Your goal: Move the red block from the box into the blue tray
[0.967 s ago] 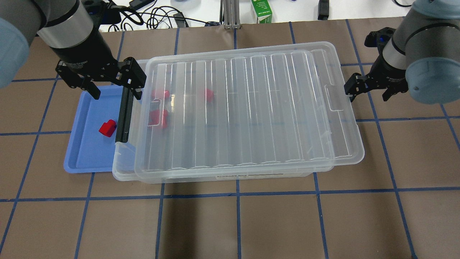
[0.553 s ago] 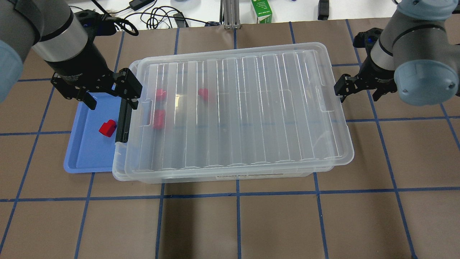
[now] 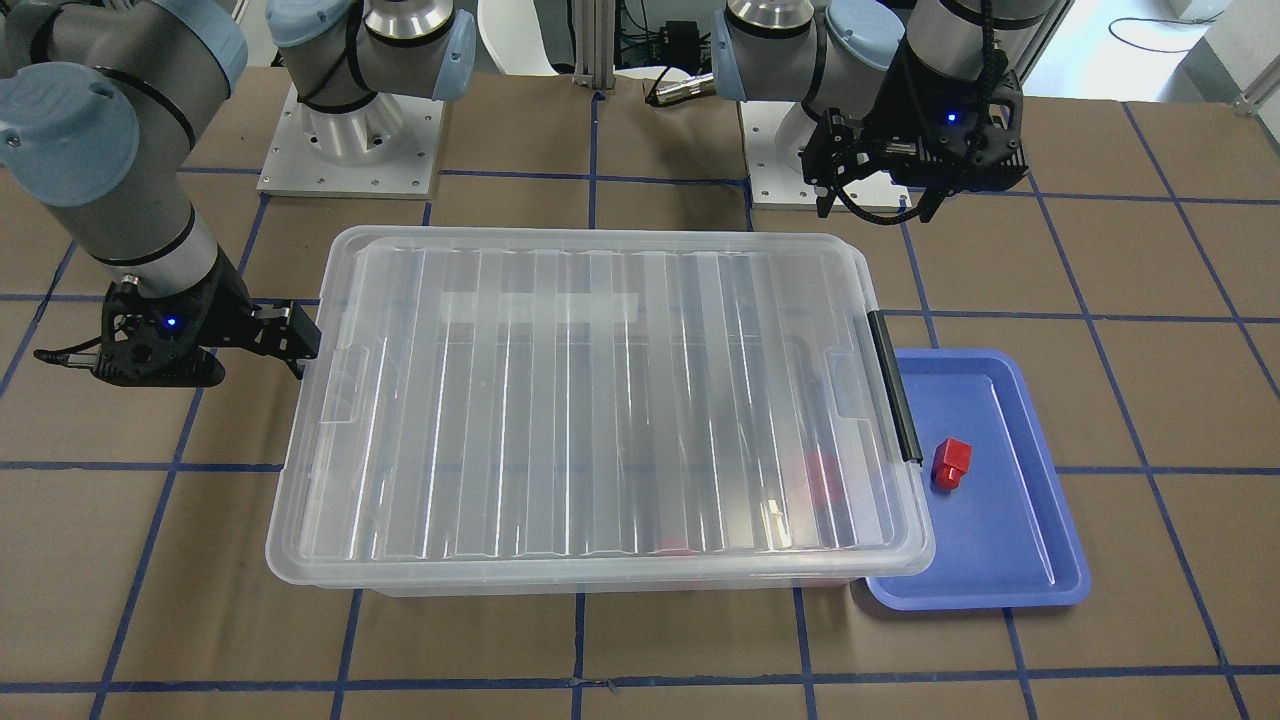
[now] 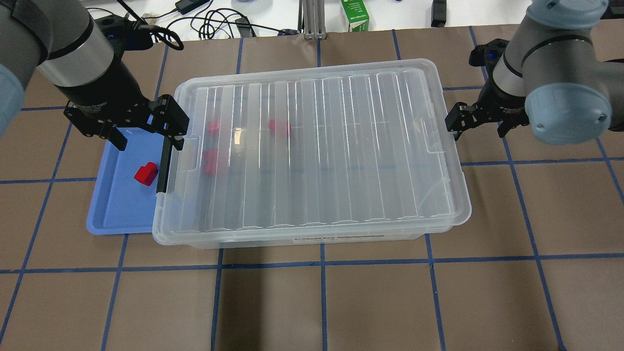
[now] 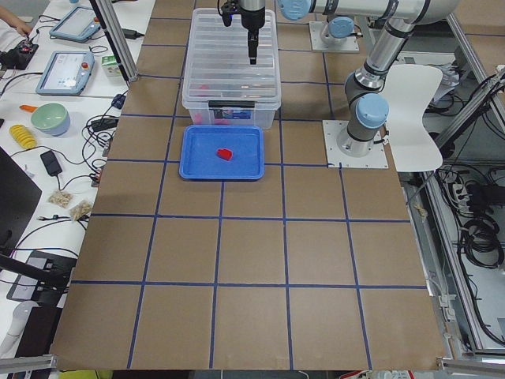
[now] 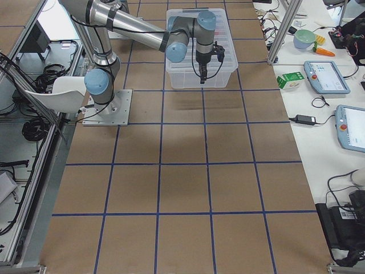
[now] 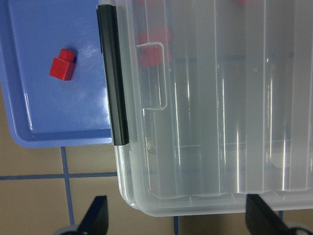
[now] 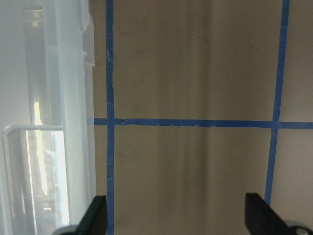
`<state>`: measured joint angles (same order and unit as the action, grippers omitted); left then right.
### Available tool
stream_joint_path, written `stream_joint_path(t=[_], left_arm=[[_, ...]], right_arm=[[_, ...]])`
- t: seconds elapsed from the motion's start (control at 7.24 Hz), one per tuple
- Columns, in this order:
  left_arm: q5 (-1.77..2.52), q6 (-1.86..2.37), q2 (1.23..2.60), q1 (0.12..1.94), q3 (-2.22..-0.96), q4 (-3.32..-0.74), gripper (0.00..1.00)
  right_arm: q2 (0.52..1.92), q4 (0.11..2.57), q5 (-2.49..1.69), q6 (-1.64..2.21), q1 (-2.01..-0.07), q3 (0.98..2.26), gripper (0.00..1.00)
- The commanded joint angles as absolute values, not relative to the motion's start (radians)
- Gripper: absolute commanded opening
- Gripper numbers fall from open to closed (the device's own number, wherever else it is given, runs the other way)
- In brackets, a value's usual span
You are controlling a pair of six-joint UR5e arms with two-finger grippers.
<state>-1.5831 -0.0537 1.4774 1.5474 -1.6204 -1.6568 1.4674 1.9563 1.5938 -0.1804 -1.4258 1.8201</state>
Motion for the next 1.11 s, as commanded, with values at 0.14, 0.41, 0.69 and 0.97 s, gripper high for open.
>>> stream_joint_path(t=[0.14, 0.41, 0.69, 0.97], left_arm=[[-1.583, -0.054, 1.479, 1.548, -1.62, -1.651, 1.0], [-1.58, -0.054, 1.48, 1.548, -1.62, -1.651, 1.0], [-1.575, -0.051, 1.483, 1.549, -1.62, -1.628, 1.0], [-1.574, -0.051, 1.479, 1.548, -1.617, -1.625, 1.0]], right_arm=[[1.485, 1.91, 1.598, -0.186, -1.41, 1.7, 1.0], [1.567, 1.754, 1.597, -0.178, -1.413, 1.634, 1.0], [1.656, 1.639, 1.586, -0.167, -1.42, 1.605, 1.0], [1.649, 1.632, 1.588, -0.036, -1.533, 1.586, 1.0]])
